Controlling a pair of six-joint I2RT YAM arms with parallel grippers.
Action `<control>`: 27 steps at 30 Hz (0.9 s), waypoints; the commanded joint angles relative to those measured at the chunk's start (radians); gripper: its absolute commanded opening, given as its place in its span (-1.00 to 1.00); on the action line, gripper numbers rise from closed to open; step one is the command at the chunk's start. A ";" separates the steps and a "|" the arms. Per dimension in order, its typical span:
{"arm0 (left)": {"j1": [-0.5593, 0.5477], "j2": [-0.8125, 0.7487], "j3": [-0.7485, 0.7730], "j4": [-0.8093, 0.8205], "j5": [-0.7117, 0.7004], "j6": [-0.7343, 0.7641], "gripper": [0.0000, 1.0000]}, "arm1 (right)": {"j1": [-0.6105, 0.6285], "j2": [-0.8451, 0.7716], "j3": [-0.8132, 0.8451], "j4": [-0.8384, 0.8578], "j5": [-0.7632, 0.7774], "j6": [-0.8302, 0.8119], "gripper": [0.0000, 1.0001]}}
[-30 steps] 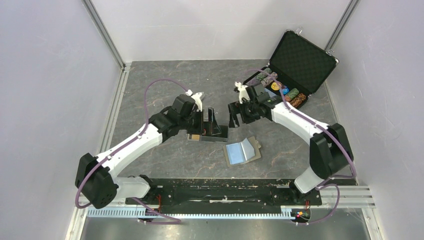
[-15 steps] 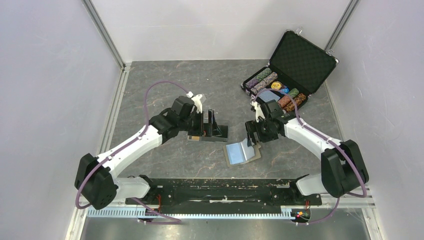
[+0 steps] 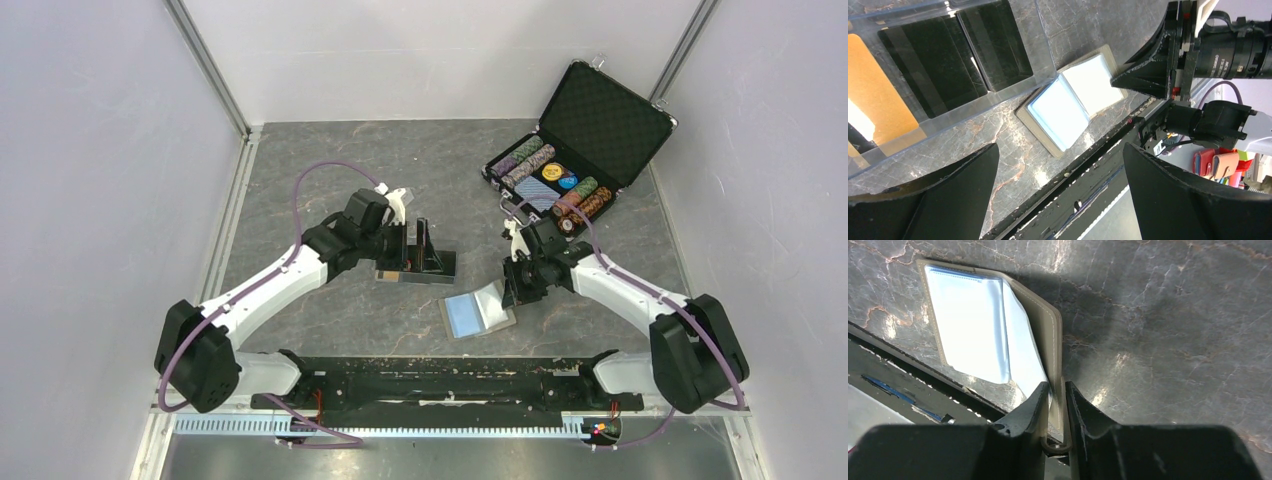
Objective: Put the credit cards into the card holder
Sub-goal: Move the card holder to the center of the board.
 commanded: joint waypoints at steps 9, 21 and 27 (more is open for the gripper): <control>0.064 0.015 0.062 -0.049 0.022 0.090 1.00 | 0.034 -0.158 -0.138 0.039 0.009 0.195 -0.62; 0.135 0.077 0.070 -0.069 0.072 0.029 1.00 | 0.034 -0.212 -0.065 0.016 0.055 0.211 0.11; 0.141 0.141 0.105 -0.069 0.118 0.027 1.00 | -0.008 -0.095 0.108 -0.017 0.010 0.144 0.25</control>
